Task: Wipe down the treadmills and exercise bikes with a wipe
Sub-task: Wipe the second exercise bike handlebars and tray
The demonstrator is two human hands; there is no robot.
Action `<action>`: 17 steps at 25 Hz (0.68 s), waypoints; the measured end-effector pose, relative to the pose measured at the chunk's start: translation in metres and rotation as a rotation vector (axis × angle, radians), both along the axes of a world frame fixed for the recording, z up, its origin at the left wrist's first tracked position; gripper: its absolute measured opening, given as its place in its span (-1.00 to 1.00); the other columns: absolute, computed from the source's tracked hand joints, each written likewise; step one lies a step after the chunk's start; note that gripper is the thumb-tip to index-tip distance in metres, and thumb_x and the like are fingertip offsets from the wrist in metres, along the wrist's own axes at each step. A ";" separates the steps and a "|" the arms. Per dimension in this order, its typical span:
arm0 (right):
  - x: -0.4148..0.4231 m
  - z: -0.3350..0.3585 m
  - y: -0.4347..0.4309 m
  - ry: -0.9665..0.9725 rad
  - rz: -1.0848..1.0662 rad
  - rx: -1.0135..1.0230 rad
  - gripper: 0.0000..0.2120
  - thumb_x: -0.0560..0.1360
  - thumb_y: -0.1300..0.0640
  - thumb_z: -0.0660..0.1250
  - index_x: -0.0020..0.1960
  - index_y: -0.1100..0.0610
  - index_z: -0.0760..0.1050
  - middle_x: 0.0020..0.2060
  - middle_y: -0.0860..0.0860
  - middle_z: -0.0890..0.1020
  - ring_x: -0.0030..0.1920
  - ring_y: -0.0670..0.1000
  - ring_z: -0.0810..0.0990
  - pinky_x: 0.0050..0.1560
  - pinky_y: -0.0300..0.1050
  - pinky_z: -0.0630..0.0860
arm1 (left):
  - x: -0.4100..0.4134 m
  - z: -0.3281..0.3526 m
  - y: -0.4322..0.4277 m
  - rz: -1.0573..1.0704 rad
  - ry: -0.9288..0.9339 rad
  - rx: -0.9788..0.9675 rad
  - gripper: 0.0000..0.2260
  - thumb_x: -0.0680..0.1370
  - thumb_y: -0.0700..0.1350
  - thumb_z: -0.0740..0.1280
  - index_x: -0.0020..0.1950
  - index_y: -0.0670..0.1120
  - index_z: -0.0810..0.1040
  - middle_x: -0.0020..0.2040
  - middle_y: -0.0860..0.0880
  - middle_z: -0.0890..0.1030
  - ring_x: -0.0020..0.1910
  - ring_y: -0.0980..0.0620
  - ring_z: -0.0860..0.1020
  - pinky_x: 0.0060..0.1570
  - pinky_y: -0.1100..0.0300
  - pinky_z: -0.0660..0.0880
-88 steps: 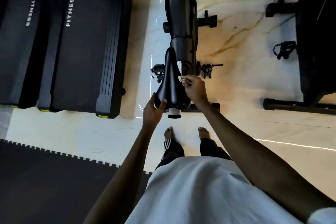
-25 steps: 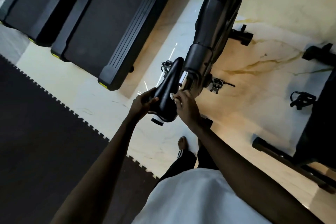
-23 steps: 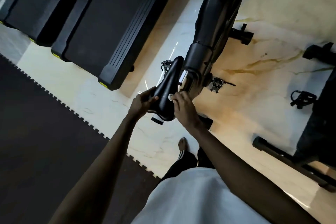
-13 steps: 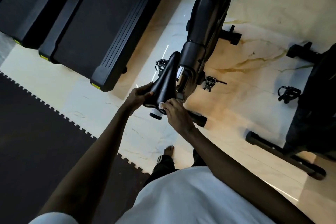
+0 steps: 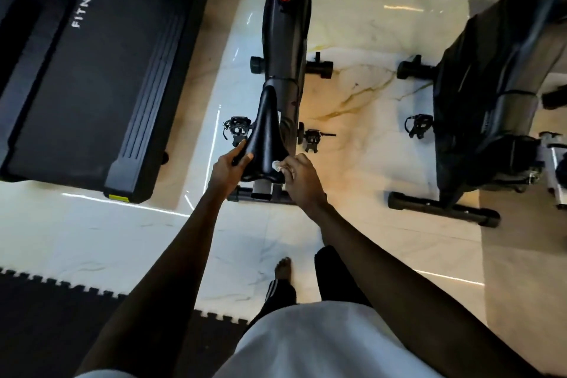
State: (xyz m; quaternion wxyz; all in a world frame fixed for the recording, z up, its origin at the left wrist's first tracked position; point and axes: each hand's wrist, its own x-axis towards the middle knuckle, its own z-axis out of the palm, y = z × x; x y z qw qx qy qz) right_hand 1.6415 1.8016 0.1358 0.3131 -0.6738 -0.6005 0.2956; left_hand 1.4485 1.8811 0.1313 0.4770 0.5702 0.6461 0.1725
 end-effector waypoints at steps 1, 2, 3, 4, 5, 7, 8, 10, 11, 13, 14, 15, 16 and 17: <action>0.006 0.005 0.001 0.034 -0.063 -0.007 -0.87 0.61 0.21 0.27 0.03 0.21 0.58 -0.02 0.14 0.54 0.00 0.17 0.55 -0.03 -0.07 0.47 | -0.001 0.002 0.001 -0.010 0.015 -0.008 -0.55 0.60 0.08 0.37 0.49 0.12 0.43 0.21 0.14 0.57 0.19 0.15 0.55 0.19 0.24 0.44; 0.015 0.010 0.001 0.053 -0.132 -0.032 -0.87 0.62 0.18 0.28 0.05 0.19 0.58 -0.01 0.13 0.55 0.00 0.16 0.57 -0.06 -0.11 0.45 | -0.001 0.003 0.003 -0.015 0.027 -0.021 -0.56 0.60 0.06 0.38 0.49 0.10 0.45 0.18 0.14 0.56 0.16 0.14 0.55 0.17 0.25 0.43; 0.027 0.017 0.000 0.051 -0.190 -0.049 -0.88 0.59 0.22 0.29 0.07 0.19 0.58 0.01 0.13 0.54 0.00 0.16 0.56 -0.07 -0.15 0.42 | 0.001 0.006 0.005 -0.019 0.031 -0.034 -0.57 0.60 0.02 0.39 0.47 0.08 0.47 0.18 0.12 0.58 0.14 0.11 0.56 0.16 0.23 0.44; 0.040 0.024 -0.002 0.036 -0.232 -0.054 -0.83 0.55 0.30 0.28 0.09 0.19 0.58 0.02 0.14 0.53 0.01 0.17 0.55 -0.05 -0.16 0.41 | 0.003 0.009 0.009 -0.003 0.030 -0.051 -0.59 0.58 -0.02 0.41 0.44 0.05 0.51 0.20 0.07 0.62 0.12 0.05 0.60 0.17 0.18 0.48; 0.057 0.029 -0.004 0.022 -0.263 -0.064 -0.76 0.51 0.36 0.26 0.11 0.18 0.58 0.03 0.14 0.52 0.01 0.19 0.55 -0.01 -0.16 0.41 | 0.008 0.014 0.014 0.012 0.038 -0.060 -0.61 0.56 -0.07 0.42 0.40 0.03 0.54 0.20 -0.01 0.65 0.10 -0.03 0.63 0.20 0.12 0.52; 0.096 0.041 -0.009 0.004 -0.354 -0.079 -0.66 0.47 0.40 0.24 0.13 0.13 0.61 0.06 0.15 0.51 0.00 0.18 0.56 0.07 -0.15 0.47 | 0.024 0.027 0.025 0.024 0.084 -0.030 -0.62 0.52 -0.08 0.40 0.34 0.02 0.58 0.18 -0.13 0.66 0.10 -0.15 0.63 0.23 -0.04 0.54; 0.119 0.048 -0.011 -0.013 -0.412 -0.078 -0.64 0.46 0.40 0.23 0.11 0.11 0.64 0.08 0.14 0.53 0.01 0.15 0.58 0.12 -0.14 0.49 | 0.035 0.035 0.030 0.014 0.097 -0.001 -0.62 0.52 -0.06 0.38 0.34 0.01 0.57 0.19 -0.14 0.65 0.12 -0.18 0.62 0.24 -0.07 0.53; 0.162 0.065 -0.011 -0.008 -0.517 -0.079 -0.64 0.47 0.39 0.21 0.05 0.10 0.68 0.09 0.12 0.60 0.04 0.08 0.62 0.15 -0.13 0.53 | 0.062 0.051 0.044 -0.035 0.078 0.049 -0.64 0.58 -0.05 0.36 0.38 -0.03 0.55 0.24 -0.16 0.62 0.17 -0.20 0.58 0.24 -0.01 0.50; 0.186 0.077 -0.013 0.011 -0.572 -0.094 -0.64 0.48 0.38 0.19 0.03 0.10 0.69 0.06 0.10 0.64 0.00 0.07 0.64 0.05 -0.14 0.56 | 0.081 0.064 0.051 -0.083 0.052 0.072 -0.66 0.60 -0.05 0.36 0.38 -0.05 0.55 0.25 -0.16 0.61 0.18 -0.19 0.57 0.20 0.05 0.48; 0.230 0.110 -0.017 0.087 -0.683 -0.131 -0.68 0.53 0.35 0.18 0.04 0.12 0.68 -0.12 0.05 0.66 -0.22 0.07 0.59 -0.25 -0.16 0.49 | 0.124 0.089 0.069 -0.181 -0.021 0.103 -0.69 0.61 -0.08 0.37 0.35 -0.06 0.57 0.17 -0.14 0.62 0.10 -0.12 0.58 0.07 0.10 0.48; 0.252 0.129 -0.020 0.122 -0.747 -0.127 -0.72 0.55 0.31 0.21 0.04 0.14 0.68 -0.18 0.04 0.65 -0.27 0.07 0.54 -0.29 -0.16 0.43 | 0.147 0.105 0.079 -0.228 -0.063 0.116 -0.68 0.59 -0.07 0.38 0.34 -0.05 0.58 0.10 -0.12 0.62 0.03 -0.08 0.57 0.00 0.11 0.48; 0.274 0.147 -0.024 0.147 -0.805 -0.106 -0.77 0.56 0.26 0.25 0.04 0.16 0.68 -0.17 0.07 0.66 -0.24 0.07 0.54 -0.25 -0.15 0.40 | 0.171 0.122 0.087 -0.274 -0.095 0.135 -0.65 0.57 -0.03 0.39 0.36 -0.03 0.57 0.06 -0.10 0.61 -0.01 -0.05 0.55 -0.04 0.12 0.47; 0.295 0.165 -0.028 0.160 -0.846 -0.066 -0.81 0.56 0.20 0.31 0.07 0.19 0.67 -0.11 0.10 0.69 -0.17 0.07 0.57 -0.19 -0.15 0.41 | 0.195 0.137 0.096 -0.313 -0.115 0.158 -0.62 0.56 0.00 0.39 0.37 -0.01 0.57 0.08 -0.07 0.61 0.01 -0.03 0.55 -0.02 0.12 0.48; 0.314 0.182 -0.030 0.167 -0.868 -0.019 -0.79 0.55 0.14 0.37 0.13 0.20 0.66 -0.03 0.10 0.69 -0.09 0.05 0.59 -0.14 -0.19 0.41 | 0.218 0.154 0.103 -0.345 -0.136 0.183 -0.64 0.57 -0.01 0.39 0.37 0.01 0.57 0.15 -0.06 0.61 0.08 -0.02 0.56 0.08 0.11 0.47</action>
